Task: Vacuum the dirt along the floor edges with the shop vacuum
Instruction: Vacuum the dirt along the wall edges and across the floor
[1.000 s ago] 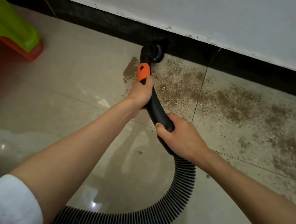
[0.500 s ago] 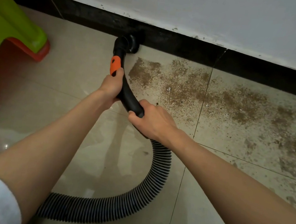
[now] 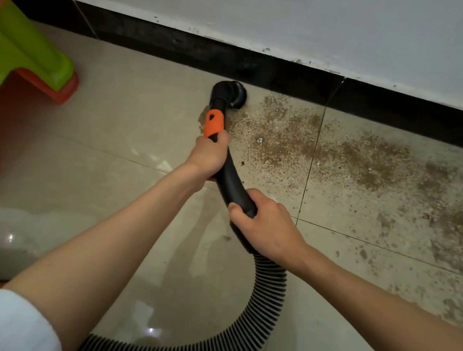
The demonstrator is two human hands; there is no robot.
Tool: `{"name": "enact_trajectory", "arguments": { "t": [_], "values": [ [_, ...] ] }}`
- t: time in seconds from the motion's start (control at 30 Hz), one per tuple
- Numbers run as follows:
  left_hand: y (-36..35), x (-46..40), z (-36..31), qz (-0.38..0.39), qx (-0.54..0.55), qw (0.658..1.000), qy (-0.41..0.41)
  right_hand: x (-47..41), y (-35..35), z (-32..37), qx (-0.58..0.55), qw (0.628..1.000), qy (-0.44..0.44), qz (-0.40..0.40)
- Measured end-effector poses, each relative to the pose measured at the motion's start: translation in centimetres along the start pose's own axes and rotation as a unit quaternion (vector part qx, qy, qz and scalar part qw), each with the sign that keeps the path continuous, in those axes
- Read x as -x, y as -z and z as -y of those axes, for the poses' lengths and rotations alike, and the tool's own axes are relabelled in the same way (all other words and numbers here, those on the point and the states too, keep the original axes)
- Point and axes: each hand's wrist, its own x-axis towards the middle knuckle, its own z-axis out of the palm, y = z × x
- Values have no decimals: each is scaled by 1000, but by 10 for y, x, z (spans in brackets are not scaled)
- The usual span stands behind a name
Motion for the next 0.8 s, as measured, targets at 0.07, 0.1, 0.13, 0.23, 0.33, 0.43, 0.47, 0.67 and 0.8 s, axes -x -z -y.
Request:
{"name": "enact_trajectory", "arguments": {
  "t": [0.07, 0.1, 0.13, 0.23, 0.33, 0.43, 0.47, 0.67, 0.8],
  "values": [
    [-10, 3, -5, 25, -8, 1000, -7, 5, 4, -4, -10, 1000, -10, -18],
    [-12, 4, -7, 34, -13, 999, -10, 6, 6, -4, -15, 1000, -12, -24],
    [-14, 4, -9, 40, -16, 999, -14, 6, 6, -5, -18, 999, -14, -29],
    [-12, 2, -12, 49, -22, 998, -18, 4, 4, -1, -8, 999, -15, -38],
    [0, -2, -12, 19, -30, 999, -9, -6, -2, 9, 5, 1000, -7, -26],
    [22, -8, -12, -22, -24, 999, 4, -24, -7, 21, 22, 1000, 13, 2],
    [29, -10, -12, -31, -18, 999, 8, -29, -10, 27, 21, 999, 21, 12],
    [57, 1, 2, -63, -1, 998, 28, -24, -24, 38, -20, 996, 39, 75],
    [51, 16, 23, -61, -4, 997, 40, 2, -28, 25, -20, 996, 39, 80]
  ]
}}
